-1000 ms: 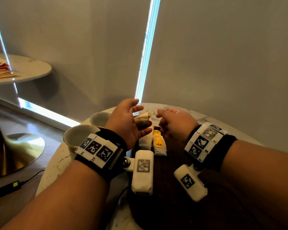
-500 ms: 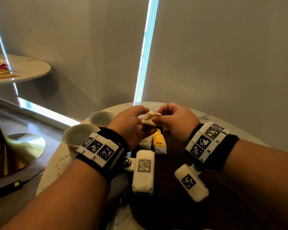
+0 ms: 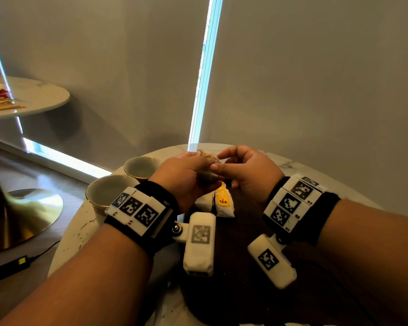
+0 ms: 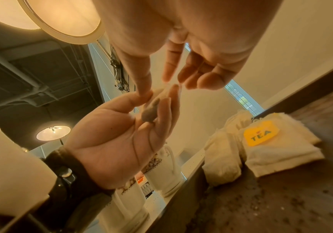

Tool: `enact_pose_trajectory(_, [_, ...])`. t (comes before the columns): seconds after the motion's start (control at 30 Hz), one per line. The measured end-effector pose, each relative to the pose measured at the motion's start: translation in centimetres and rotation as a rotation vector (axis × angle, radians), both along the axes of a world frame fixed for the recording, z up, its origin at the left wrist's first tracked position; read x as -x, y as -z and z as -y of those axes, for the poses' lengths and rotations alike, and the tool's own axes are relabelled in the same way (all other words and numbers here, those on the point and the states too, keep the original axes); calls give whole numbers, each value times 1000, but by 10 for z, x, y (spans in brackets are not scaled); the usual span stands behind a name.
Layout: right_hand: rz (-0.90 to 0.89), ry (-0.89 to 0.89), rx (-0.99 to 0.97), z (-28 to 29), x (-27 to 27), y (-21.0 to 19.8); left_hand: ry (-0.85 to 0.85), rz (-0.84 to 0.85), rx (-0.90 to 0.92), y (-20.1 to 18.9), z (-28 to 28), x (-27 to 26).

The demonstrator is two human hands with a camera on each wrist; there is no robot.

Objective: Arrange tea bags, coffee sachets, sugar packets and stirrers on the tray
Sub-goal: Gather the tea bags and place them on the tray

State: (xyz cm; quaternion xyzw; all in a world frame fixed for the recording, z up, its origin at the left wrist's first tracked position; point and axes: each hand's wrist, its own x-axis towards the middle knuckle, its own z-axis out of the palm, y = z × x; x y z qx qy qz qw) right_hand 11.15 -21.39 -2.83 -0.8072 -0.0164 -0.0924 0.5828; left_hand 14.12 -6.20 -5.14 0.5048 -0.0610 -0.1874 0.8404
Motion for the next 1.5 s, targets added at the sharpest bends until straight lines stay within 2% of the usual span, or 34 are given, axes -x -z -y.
enact_pose_trajectory(0.2, [-20, 49, 31, -2, -5, 7, 6, 63, 46, -1, -2, 0])
enact_pose_trajectory(0.63, [-39, 0, 4, -6, -3, 11, -94, 119, -94, 2, -4, -3])
enact_pose_trajectory(0.8, [-11, 19, 6, -4, -2, 11, -70, 80, -21, 1, -3, -4])
enact_pose_trajectory(0.97, [29, 115, -94, 1, -4, 14, -86, 64, 33, 0, -3, -4])
enact_pose_trajectory(1.5, [-4, -30, -130, -2, 8, 7, -120, 75, -52, 0, -3, -4])
